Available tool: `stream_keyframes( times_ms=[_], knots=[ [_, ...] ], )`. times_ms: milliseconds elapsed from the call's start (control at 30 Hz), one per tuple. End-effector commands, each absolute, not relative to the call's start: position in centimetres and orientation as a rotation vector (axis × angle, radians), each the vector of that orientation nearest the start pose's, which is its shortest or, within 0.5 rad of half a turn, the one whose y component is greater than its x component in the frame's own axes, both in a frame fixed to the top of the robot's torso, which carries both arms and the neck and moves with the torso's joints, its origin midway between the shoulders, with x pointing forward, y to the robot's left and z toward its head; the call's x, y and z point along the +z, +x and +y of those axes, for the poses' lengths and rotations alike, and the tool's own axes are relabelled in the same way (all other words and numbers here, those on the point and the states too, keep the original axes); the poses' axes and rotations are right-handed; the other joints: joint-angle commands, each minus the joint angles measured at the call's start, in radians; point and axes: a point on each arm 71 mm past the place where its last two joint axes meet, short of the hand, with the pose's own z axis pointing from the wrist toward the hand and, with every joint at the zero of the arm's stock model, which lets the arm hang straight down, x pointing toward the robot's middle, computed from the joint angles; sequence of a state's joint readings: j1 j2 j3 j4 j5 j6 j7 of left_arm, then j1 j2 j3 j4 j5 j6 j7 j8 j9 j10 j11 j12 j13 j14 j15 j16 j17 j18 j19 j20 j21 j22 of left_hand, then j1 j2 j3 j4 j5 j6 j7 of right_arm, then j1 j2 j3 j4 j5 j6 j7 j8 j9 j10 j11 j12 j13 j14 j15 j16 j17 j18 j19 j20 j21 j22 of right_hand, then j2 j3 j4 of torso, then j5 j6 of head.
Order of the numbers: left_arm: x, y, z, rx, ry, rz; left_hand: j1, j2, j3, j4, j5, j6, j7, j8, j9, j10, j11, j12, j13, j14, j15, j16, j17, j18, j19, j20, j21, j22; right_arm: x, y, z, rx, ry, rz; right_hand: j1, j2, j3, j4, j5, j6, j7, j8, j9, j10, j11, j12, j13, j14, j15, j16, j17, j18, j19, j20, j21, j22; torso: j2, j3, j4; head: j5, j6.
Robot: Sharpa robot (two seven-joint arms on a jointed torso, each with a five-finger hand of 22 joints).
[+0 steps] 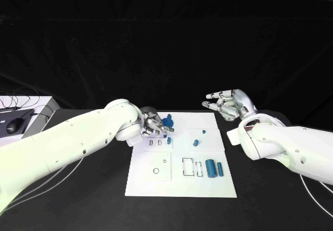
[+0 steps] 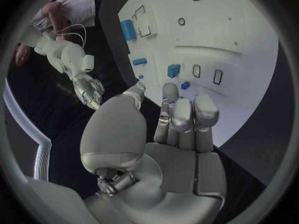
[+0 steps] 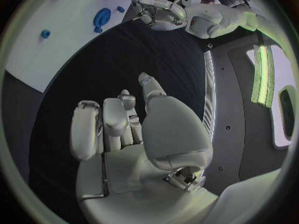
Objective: Assemble the parts on the task board
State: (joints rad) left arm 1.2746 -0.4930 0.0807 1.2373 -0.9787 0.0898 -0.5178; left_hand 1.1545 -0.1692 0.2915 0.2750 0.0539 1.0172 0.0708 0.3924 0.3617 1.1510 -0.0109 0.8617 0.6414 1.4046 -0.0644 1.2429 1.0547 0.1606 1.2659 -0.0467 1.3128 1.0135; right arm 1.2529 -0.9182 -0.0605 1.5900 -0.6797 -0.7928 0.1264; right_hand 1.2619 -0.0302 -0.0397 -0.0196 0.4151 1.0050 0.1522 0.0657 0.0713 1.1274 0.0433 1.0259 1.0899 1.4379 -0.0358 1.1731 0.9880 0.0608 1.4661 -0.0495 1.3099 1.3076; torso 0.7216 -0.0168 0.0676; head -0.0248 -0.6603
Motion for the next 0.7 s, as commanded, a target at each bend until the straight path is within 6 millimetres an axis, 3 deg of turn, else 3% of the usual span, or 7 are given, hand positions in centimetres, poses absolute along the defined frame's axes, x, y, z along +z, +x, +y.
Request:
stream_keyframes(
  times_ms=[33,133,267,333,467,567,700],
  knots=[
    [-16.58,54.50,11.01,-0.524,-0.231,2.262,-0.028,-0.018,0.083,-0.019,0.000,-0.006,0.000,-0.015,0.041,0.003,-0.004,-0.005,0.001,0.006,-0.004,-0.007,0.009,-0.020,0.007,-0.004,0.001,0.005,-14.43,48.66,-24.26,0.918,0.623,1.294,-0.007,0.006,-0.001,-0.005,0.018,-0.005,0.001,0.002,-0.001,-0.002,-0.003,0.000,-0.001,0.002,-0.002,-0.004,-0.001,0.008,0.079,-0.001,-0.004,0.193,0.002,0.0004,-0.0037,-0.005,0.005],
    [-16.71,54.59,10.70,-0.512,-0.225,2.282,-0.057,-0.023,0.100,-0.033,0.000,-0.001,-0.002,-0.046,0.109,0.003,-0.004,-0.007,0.007,0.009,-0.003,-0.016,0.023,-0.022,0.009,-0.005,-0.004,0.017,-14.45,48.72,-24.18,0.915,0.618,1.295,-0.007,0.007,-0.001,-0.006,0.023,-0.006,0.002,0.002,-0.001,-0.002,-0.003,0.000,-0.001,0.003,-0.002,-0.003,-0.001,0.008,0.079,-0.001,-0.003,0.193,0.003,0.0009,-0.0062,-0.011,0.007],
    [-16.87,54.72,10.41,-0.500,-0.215,2.301,-0.062,-0.024,0.086,-0.027,0.000,0.000,-0.008,-0.037,0.148,0.003,-0.006,-0.007,0.008,0.009,-0.006,-0.020,0.025,-0.022,0.008,-0.006,-0.008,0.020,-14.47,48.79,-24.13,0.911,0.613,1.294,-0.009,0.007,-0.002,-0.007,0.028,-0.006,0.002,0.002,-0.001,-0.002,-0.003,0.000,-0.001,0.002,-0.002,-0.003,-0.001,0.007,0.079,-0.001,-0.003,0.193,0.002,-0.0006,-0.0033,-0.025,0.011],
    [-16.98,54.84,10.29,-0.494,-0.209,2.312,-0.065,-0.026,0.084,-0.023,0.000,-0.003,-0.007,-0.038,0.165,0.003,-0.005,-0.007,0.009,0.008,-0.005,-0.021,0.027,-0.022,0.008,-0.007,-0.010,0.021,-14.50,48.84,-24.11,0.908,0.613,1.295,-0.011,0.007,-0.003,-0.008,0.033,-0.006,0.002,0.003,-0.001,-0.002,-0.003,0.000,-0.001,0.002,-0.002,-0.003,-0.001,0.008,0.079,-0.001,-0.004,0.193,0.001,-0.0015,-0.0015,-0.016,0.000],
    [-17.12,55.07,10.08,-0.486,-0.207,2.318,-0.067,-0.028,0.079,-0.016,0.000,-0.003,-0.010,-0.044,0.205,0.005,-0.007,-0.006,0.005,0.009,-0.007,-0.026,0.027,-0.024,0.010,-0.009,-0.014,0.029,-14.53,48.90,-24.01,0.907,0.613,1.295,-0.012,0.008,-0.004,-0.008,0.036,-0.006,0.001,0.003,-0.001,-0.001,-0.003,0.000,-0.001,0.002,-0.002,-0.004,-0.002,0.008,0.079,-0.001,-0.004,0.193,0.004,-0.0006,-0.0024,-0.021,0.003],
    [-17.20,55.22,10.08,-0.480,-0.209,2.319,-0.069,-0.029,0.076,-0.013,0.000,-0.002,-0.012,-0.045,0.224,0.007,-0.008,-0.003,0.002,0.011,-0.008,-0.026,0.028,-0.024,0.012,-0.010,-0.016,0.034,-14.56,48.92,-23.94,0.906,0.613,1.296,-0.012,0.008,-0.004,-0.008,0.036,-0.006,0.001,0.003,-0.001,-0.001,-0.003,0.000,-0.001,0.002,-0.002,-0.004,-0.002,0.008,0.079,-0.001,-0.004,0.193,0.005,-0.0025,-0.0043,-0.009,0.000],
    [-17.29,55.43,10.19,-0.473,-0.216,2.319,-0.071,-0.031,0.072,-0.010,0.000,-0.001,-0.013,-0.046,0.241,0.009,-0.009,0.001,-0.001,0.012,-0.009,-0.025,0.031,-0.025,0.014,-0.011,-0.018,0.040,-14.60,48.96,-23.97,0.902,0.615,1.296,-0.014,0.008,-0.005,-0.009,0.038,-0.006,0.001,0.003,-0.001,0.000,-0.003,0.001,0.001,0.002,-0.002,-0.003,-0.001,0.008,0.080,-0.001,-0.004,0.193,0.003,-0.0025,-0.0024,-0.007,-0.002]
  ],
)
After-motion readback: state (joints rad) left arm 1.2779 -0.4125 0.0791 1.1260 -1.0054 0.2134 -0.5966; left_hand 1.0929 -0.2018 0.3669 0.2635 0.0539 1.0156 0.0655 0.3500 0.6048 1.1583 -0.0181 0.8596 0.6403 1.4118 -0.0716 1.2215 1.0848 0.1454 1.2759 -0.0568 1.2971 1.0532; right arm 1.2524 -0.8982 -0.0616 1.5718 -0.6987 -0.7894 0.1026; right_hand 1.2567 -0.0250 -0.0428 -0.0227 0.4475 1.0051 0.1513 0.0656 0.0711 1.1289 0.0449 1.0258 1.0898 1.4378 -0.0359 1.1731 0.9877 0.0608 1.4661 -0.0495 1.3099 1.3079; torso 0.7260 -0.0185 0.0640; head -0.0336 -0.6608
